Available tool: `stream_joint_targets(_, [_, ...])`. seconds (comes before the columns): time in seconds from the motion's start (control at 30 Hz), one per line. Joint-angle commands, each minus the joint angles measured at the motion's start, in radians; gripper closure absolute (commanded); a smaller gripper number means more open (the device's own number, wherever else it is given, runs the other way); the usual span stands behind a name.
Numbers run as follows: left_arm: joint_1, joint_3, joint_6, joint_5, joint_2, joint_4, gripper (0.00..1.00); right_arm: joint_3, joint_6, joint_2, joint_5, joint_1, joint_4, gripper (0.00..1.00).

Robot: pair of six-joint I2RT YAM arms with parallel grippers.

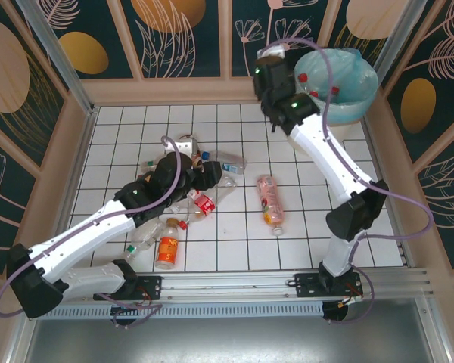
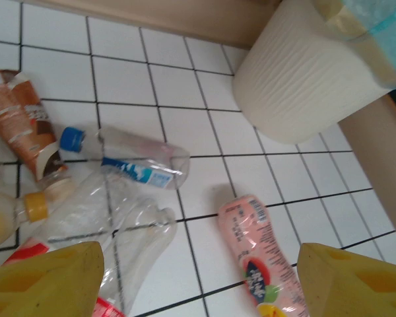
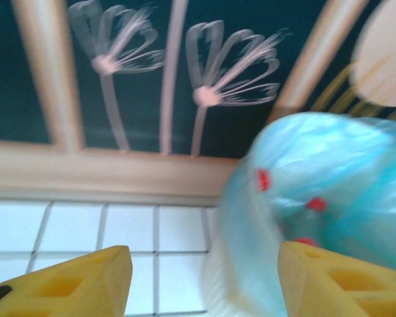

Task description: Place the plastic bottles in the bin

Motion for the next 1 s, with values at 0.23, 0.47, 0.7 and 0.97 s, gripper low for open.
stream_joint_targets(0.23, [0.005,-0.214,-0.197,-0.094,-0.255,-0.215,0.23,-0.583,-0.187,-0.276,-0.438,0.232,0.21,0.48])
stream_joint_targets(0.47, [0.006,-0.254,-0.369,-0.136,-0.432,-0.454,0.22,-0.848,-0.515,-0.389,-0.624,0.428,0.36,0.48])
stream_joint_targets(0.7, [0.006,-0.151,-0.511,-0.331,-0.494,-0.708,0.26,-1.018,-0.71,-0.39,-0.628,0.577,0.544,0.46])
stream_joint_targets(0.97, [0.006,-0.185,-0.551,-0.318,-0.501,-0.698,0.25,-1.012,-0.797,-0.229,-0.561,0.688,0.575,0.45])
